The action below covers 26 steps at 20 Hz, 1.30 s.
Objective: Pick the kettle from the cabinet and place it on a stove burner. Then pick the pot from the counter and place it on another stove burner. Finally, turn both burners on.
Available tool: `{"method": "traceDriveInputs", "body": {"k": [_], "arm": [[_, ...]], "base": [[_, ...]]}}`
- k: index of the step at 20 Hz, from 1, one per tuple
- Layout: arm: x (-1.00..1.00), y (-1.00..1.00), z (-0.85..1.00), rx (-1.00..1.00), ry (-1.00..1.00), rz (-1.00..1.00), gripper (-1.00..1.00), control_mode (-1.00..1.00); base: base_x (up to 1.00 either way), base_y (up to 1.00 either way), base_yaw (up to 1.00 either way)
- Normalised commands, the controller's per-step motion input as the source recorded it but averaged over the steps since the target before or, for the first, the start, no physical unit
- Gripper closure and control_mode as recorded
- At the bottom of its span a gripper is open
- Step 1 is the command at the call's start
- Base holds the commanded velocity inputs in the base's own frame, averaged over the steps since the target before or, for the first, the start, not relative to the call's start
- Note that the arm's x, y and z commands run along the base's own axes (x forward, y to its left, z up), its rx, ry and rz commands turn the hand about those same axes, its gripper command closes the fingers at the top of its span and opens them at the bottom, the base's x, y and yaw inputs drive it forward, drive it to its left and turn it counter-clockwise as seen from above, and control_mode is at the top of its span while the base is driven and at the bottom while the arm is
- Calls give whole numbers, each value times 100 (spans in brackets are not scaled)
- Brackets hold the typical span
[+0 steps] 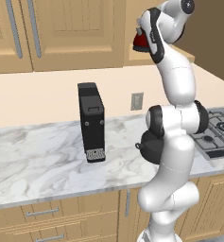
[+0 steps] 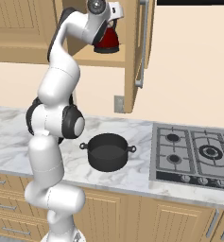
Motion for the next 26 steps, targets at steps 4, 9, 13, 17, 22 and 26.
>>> {"method": "traceDriveInputs", "body": {"k": [4, 9, 13, 17, 22, 26], "arm": [[8, 10, 0, -1, 0, 0, -100, -100], [9, 8, 0, -1, 0, 0, -100, -100], [9, 7, 0, -1, 0, 0, -100, -100], [8, 5, 0, -1, 0, 0, -100, -100], [8, 5, 0, -2, 0, 0, -100, -100], [7, 5, 0, -2, 0, 0, -100, -100]], "base": [[0, 0, 0], [0, 0, 0], [0, 0, 0], [0, 0, 0], [0, 0, 0], [0, 0, 0]]}}
